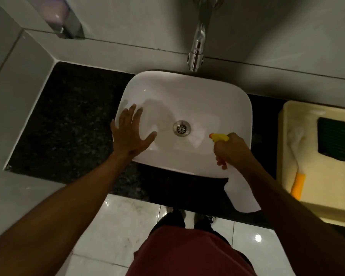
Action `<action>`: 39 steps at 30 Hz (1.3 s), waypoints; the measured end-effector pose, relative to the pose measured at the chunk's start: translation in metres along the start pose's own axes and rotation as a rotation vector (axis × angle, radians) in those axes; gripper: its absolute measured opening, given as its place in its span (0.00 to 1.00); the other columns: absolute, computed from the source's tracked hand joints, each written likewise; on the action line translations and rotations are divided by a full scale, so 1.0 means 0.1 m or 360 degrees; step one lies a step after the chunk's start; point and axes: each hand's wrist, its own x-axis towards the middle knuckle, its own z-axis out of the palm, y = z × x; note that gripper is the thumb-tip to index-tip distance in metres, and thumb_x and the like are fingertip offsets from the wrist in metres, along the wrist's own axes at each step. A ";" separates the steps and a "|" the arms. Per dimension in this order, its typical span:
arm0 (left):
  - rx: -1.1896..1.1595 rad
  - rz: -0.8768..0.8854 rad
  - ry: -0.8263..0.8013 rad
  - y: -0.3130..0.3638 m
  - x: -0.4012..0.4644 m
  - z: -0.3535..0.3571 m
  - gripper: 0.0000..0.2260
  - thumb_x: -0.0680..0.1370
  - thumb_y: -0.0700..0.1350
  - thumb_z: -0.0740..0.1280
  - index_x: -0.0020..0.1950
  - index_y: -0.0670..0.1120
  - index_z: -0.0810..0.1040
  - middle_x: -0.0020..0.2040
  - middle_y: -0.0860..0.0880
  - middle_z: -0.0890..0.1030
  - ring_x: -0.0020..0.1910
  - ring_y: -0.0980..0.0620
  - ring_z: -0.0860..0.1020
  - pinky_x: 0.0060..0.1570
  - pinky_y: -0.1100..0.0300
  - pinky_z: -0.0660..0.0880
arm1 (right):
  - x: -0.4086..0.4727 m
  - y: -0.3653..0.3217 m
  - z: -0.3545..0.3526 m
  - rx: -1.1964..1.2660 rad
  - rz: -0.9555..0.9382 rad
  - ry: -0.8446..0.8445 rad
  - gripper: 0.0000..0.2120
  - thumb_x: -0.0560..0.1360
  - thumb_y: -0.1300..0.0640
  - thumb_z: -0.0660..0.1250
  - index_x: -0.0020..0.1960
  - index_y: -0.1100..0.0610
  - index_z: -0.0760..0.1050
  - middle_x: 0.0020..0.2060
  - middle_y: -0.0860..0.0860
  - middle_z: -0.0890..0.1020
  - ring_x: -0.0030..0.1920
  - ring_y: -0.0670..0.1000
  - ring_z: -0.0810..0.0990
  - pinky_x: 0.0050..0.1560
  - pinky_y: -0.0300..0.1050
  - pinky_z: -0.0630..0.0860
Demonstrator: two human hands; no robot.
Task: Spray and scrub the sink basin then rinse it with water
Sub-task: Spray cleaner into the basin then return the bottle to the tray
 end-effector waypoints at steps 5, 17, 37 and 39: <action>0.0014 0.0071 0.0014 0.00 0.00 -0.01 0.42 0.71 0.71 0.58 0.79 0.50 0.58 0.80 0.46 0.59 0.77 0.41 0.59 0.68 0.28 0.57 | 0.02 -0.11 0.11 -0.0328 -0.0085 -0.0035 0.08 0.62 0.58 0.64 0.41 0.56 0.69 0.38 0.55 0.78 0.34 0.56 0.80 0.31 0.44 0.76; 0.0028 0.0087 0.0067 -0.03 -0.01 0.02 0.42 0.72 0.73 0.57 0.79 0.50 0.58 0.79 0.48 0.61 0.76 0.42 0.62 0.67 0.29 0.58 | 0.26 -0.74 0.50 -0.0455 -0.0374 -0.0291 0.18 0.56 0.58 0.61 0.44 0.62 0.77 0.34 0.57 0.82 0.33 0.55 0.83 0.27 0.39 0.76; 0.0000 0.0060 0.0098 -0.03 0.00 0.04 0.44 0.71 0.74 0.56 0.80 0.50 0.56 0.78 0.46 0.65 0.75 0.42 0.63 0.68 0.27 0.57 | 0.58 -0.91 0.12 -0.0682 -0.0433 -0.0006 0.12 0.66 0.51 0.63 0.45 0.59 0.74 0.36 0.56 0.81 0.32 0.54 0.82 0.33 0.43 0.77; -0.0003 0.0057 0.0110 -0.03 0.01 0.06 0.43 0.71 0.73 0.57 0.80 0.50 0.56 0.77 0.46 0.65 0.75 0.42 0.64 0.68 0.27 0.57 | 0.58 -0.87 0.09 -0.0820 -0.0443 -0.0033 0.14 0.65 0.52 0.62 0.46 0.60 0.73 0.33 0.56 0.80 0.30 0.55 0.81 0.32 0.43 0.75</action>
